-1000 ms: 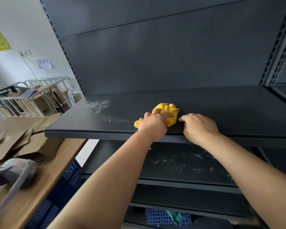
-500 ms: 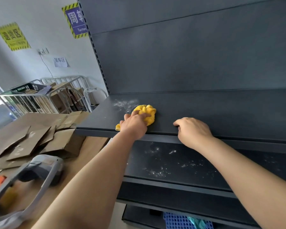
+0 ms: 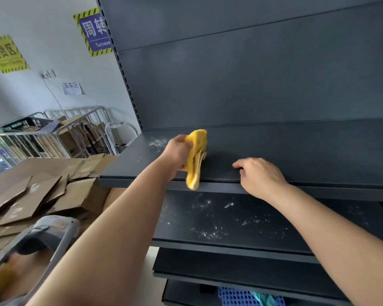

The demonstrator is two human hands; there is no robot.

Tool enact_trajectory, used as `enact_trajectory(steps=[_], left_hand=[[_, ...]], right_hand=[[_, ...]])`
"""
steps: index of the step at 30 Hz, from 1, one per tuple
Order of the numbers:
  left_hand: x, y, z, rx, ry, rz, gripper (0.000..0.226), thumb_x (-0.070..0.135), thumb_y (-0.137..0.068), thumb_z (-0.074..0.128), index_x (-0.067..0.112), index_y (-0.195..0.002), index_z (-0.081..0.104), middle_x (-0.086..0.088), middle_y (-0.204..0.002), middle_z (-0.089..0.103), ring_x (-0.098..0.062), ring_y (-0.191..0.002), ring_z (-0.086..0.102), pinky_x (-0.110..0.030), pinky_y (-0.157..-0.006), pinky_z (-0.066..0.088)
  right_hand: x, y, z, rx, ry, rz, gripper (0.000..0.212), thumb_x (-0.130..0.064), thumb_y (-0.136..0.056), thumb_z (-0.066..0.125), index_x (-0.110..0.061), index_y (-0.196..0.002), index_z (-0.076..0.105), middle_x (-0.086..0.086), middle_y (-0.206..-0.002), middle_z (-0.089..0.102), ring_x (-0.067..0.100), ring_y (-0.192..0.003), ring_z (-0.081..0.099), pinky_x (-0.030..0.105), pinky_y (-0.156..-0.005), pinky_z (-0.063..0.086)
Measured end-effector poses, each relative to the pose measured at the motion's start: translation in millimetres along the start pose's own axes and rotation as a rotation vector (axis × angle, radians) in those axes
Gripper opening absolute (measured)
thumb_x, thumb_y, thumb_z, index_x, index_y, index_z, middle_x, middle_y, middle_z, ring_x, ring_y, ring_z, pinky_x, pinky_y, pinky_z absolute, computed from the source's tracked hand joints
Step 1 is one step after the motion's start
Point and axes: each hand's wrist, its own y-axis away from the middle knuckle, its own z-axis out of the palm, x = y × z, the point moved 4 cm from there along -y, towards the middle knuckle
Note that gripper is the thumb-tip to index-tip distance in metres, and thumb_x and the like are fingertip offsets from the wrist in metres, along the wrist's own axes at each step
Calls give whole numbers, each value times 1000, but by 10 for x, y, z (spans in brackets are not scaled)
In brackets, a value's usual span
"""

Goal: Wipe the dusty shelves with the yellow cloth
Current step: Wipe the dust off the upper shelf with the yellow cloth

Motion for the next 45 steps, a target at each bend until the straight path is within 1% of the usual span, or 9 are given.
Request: enact_trajectory(steps=[3, 6, 7, 10, 13, 17, 22, 29, 45], left_hand=[[65, 25, 15, -2, 66, -77, 21, 10, -100, 38, 15, -111, 54, -12, -100, 66, -30, -90, 66, -47, -82, 55], [88, -37, -161, 331, -739, 95, 40, 7, -90, 40, 17, -127, 52, -10, -132, 52, -33, -120, 48, -41, -91, 44], [108, -34, -164, 379, -797, 183, 46, 7, -88, 40, 20, -132, 50, -7, -137, 48, -31, -125, 42, -41, -92, 42], [62, -49, 43, 145, -884, 426, 45, 21, -93, 44, 34, -136, 48, 2, -143, 44, -29, -132, 37, -43, -102, 38], [-209, -84, 225, -140, -1097, 338, 50, 33, -99, 40, 42, -146, 28, 9, -156, 22, -27, -145, 16, -47, -113, 26], [-270, -76, 168, -76, -1026, 319, 60, 42, -97, 41, 41, -151, 14, 14, -157, 21, -27, -142, 17, -45, -109, 29], [-307, -151, 210, -103, -1013, 389, 44, 39, -100, 36, 46, -144, 32, 19, -154, 27, -24, -138, 22, -42, -105, 22], [-403, -489, 168, -49, -969, 341, 44, 34, -100, 37, 47, -142, 33, 10, -157, 23, -26, -142, 23, -46, -117, 14], [-935, -663, -1394, 145, -1027, 119, 44, 37, -99, 37, 38, -143, 32, -7, -145, 39, -40, -127, 41, -47, -106, 31]], right_hand=[[23, 6, -42, -2, 2, -19, 43, -11, -97, 43, -28, -134, 54, -2, -135, 58, 23, -121, 54, 36, -92, 48], [53, -3, -82, -14, 12, -18, 46, -8, -95, 42, -28, -135, 54, -3, -136, 57, 23, -122, 54, 36, -91, 48], [52, -5, -84, -17, 19, -20, 47, -7, -95, 42, -28, -134, 54, -3, -136, 56, 23, -122, 53, 36, -90, 48], [4, -13, -68, -24, 32, -36, 48, -5, -94, 42, -29, -134, 54, -3, -136, 57, 23, -122, 54, 36, -90, 48], [-83, -28, -37, -36, 38, -65, 47, -6, -95, 42, -29, -136, 52, -3, -137, 56, 23, -122, 53, 36, -91, 49], [-170, -64, -4, -25, 45, -91, 46, -8, -96, 42, -28, -136, 52, -2, -137, 55, 23, -123, 53, 36, -90, 47], [-203, -138, 64, -27, 90, -52, 50, -4, -93, 42, -26, -138, 50, -3, -138, 53, 22, -123, 51, 35, -90, 44], [-305, -238, 153, -20, 131, 15, 47, -5, -94, 43, -27, -135, 52, -2, -132, 54, 23, -118, 53, 34, -88, 42], [-1245, -395, 560, 21, 73, -86, 45, -5, -92, 44, -26, -130, 56, -3, -131, 57, 23, -118, 54, 37, -93, 40]])
